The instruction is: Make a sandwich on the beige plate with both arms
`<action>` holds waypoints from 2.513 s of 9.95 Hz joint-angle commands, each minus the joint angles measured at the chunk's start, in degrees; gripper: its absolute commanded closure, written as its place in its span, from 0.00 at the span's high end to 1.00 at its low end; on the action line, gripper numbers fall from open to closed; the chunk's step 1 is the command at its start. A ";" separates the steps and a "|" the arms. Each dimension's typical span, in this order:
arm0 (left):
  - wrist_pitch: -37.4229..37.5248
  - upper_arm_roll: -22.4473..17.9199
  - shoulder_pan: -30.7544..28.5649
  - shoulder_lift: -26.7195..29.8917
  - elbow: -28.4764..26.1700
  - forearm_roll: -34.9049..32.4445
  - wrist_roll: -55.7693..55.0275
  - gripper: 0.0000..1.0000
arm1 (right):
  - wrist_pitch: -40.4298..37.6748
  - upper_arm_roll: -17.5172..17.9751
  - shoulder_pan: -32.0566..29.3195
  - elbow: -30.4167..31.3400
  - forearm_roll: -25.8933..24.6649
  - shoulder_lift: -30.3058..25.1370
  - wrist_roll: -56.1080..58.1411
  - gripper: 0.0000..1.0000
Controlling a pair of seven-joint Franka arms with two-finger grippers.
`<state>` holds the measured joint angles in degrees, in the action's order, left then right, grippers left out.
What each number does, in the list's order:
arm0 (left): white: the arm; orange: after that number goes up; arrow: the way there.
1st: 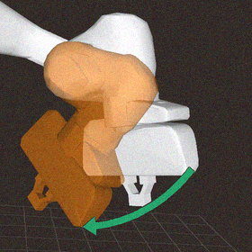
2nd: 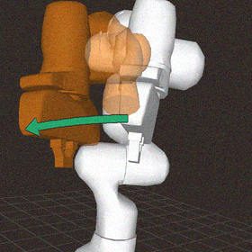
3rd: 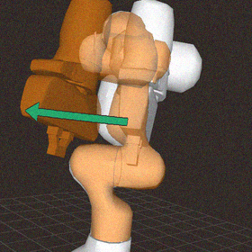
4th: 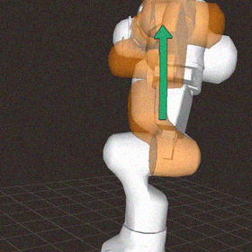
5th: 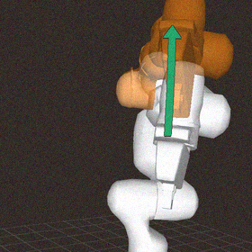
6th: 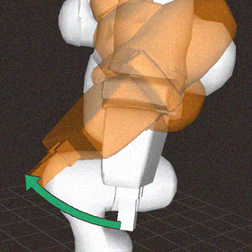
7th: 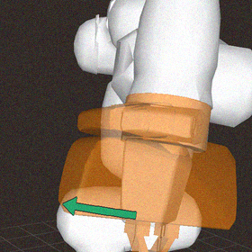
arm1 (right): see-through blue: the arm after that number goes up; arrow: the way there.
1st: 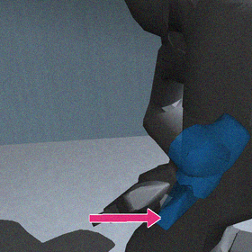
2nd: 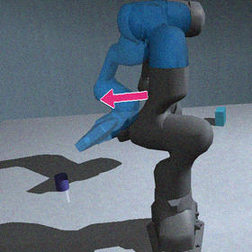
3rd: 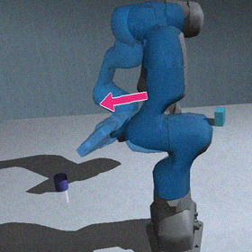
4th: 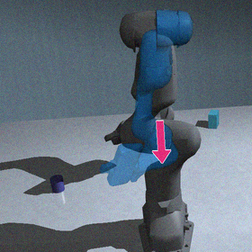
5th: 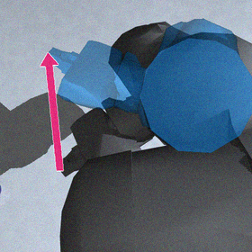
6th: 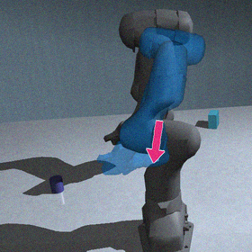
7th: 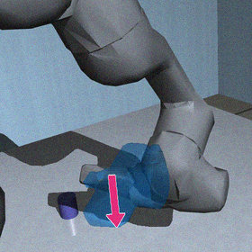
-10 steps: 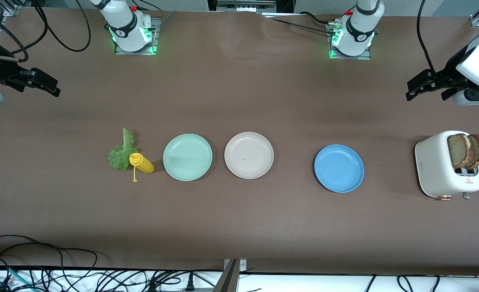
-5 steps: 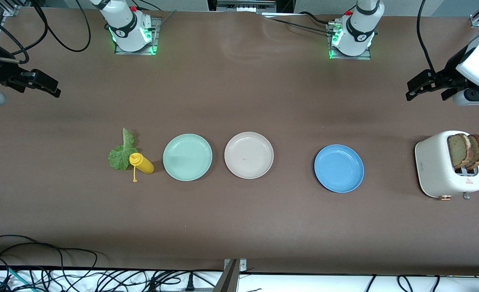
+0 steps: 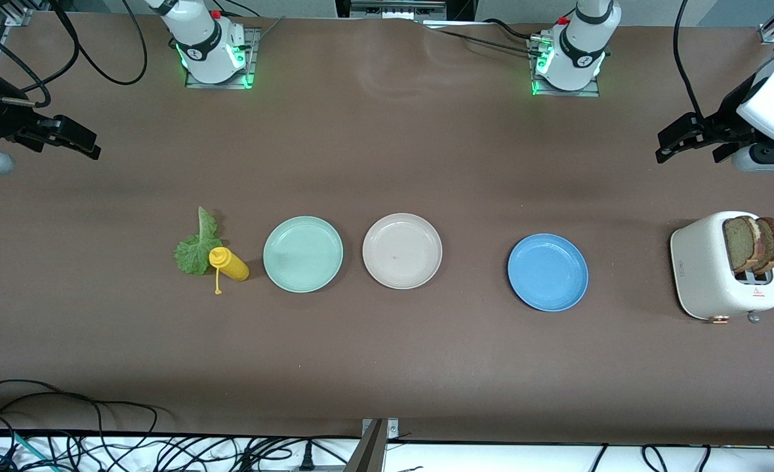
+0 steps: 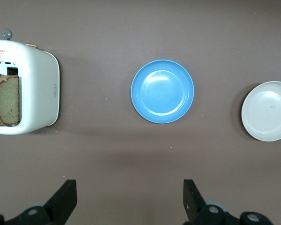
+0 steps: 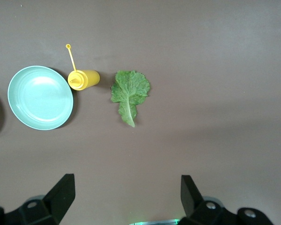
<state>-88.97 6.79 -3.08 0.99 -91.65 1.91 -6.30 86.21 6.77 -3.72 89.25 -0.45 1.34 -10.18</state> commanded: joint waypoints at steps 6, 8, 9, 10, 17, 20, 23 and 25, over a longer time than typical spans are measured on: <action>0.47 0.24 -0.35 -0.03 -0.01 -0.94 1.11 1.00 | 0.19 -0.09 -0.24 0.84 0.89 -0.29 1.13 1.00; 0.47 0.24 -0.35 -0.03 -0.02 -0.94 1.11 1.00 | 0.10 -0.09 -0.23 0.84 0.89 -0.02 1.13 1.00; 0.47 0.24 -0.35 -0.03 0.07 -0.94 1.11 1.00 | 0.01 -0.09 -0.23 0.84 0.89 -0.02 1.21 1.00; 0.47 0.24 -0.35 -0.03 -0.01 -0.94 1.11 1.00 | 0.01 -0.09 -0.23 0.84 0.89 -0.02 1.22 1.00; 0.47 0.07 -1.67 -0.64 -0.10 -1.56 1.29 1.00 | 0.37 -0.09 -0.23 0.84 0.89 0.06 1.21 1.00; 0.47 0.07 -2.19 -0.73 -0.10 -1.56 1.38 1.00 | 1.15 -0.18 -0.24 0.93 1.94 1.90 6.89 1.00; 0.47 0.07 -2.28 -0.73 -0.02 -1.56 1.46 1.00 | 3.61 -0.27 -0.41 2.95 2.03 4.45 7.98 1.00; 0.47 0.07 -2.46 -0.82 -0.02 -1.56 1.38 1.00 | 3.88 -0.36 -0.59 3.74 2.03 7.17 7.72 1.00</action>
<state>-88.91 6.70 -5.26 0.13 -91.78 1.89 -6.22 89.52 6.54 -3.80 92.29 0.36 7.47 -3.53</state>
